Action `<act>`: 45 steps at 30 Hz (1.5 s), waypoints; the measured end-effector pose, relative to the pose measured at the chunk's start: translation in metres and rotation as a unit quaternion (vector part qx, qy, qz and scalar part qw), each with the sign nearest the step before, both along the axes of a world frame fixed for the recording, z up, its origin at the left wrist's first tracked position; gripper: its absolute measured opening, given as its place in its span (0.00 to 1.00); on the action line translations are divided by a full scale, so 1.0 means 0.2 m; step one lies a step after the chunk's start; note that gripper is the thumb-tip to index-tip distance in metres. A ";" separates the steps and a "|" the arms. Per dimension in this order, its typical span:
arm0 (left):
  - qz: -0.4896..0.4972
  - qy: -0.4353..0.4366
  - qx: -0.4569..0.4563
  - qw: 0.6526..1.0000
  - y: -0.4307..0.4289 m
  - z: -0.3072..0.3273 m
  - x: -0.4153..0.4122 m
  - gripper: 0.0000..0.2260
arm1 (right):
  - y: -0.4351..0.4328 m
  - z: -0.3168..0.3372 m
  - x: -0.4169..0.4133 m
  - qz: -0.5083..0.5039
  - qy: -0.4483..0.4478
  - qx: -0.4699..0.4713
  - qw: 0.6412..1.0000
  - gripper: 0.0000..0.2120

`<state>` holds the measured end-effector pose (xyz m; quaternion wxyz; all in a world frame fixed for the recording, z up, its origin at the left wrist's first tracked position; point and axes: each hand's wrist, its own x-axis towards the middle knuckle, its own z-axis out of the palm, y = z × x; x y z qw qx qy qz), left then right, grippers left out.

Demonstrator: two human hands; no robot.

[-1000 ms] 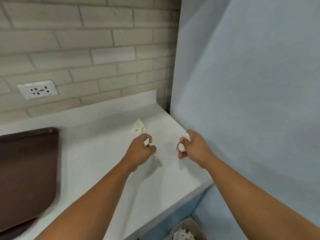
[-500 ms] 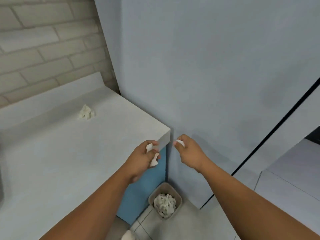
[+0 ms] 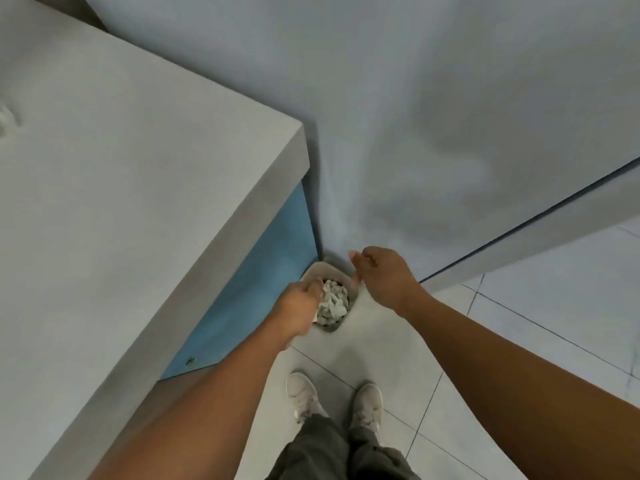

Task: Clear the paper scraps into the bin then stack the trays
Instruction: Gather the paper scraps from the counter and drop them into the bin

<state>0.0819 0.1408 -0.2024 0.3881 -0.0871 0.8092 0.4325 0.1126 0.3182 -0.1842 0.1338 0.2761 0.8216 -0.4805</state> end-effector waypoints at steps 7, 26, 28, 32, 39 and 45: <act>0.000 -0.112 0.019 0.994 -0.01 -0.65 -0.07 0.19 | 0.01 -0.62 -0.06 -0.019 -0.034 -0.029 0.999 0.18; -0.053 -0.090 -0.074 0.992 0.18 -1.82 -0.22 0.24 | 0.06 -1.65 0.19 -0.098 -0.136 -0.087 0.982 0.18; -0.090 -0.069 -0.087 0.990 0.17 -1.85 -0.22 0.26 | 0.05 -1.69 0.20 -0.108 -0.119 -0.083 0.984 0.17; -0.114 -0.014 -0.142 0.983 0.08 -1.91 -0.22 0.26 | 0.02 -1.75 0.20 -0.138 -0.098 -0.066 0.983 0.08; -0.083 0.018 -0.101 0.991 -0.09 -1.85 -0.17 0.18 | -0.11 -1.85 0.00 -0.099 -0.062 -0.054 0.992 0.08; -0.077 0.022 -0.092 0.993 -0.19 -1.91 -0.13 0.17 | -0.19 -1.97 -0.11 0.001 -0.108 0.006 0.994 0.23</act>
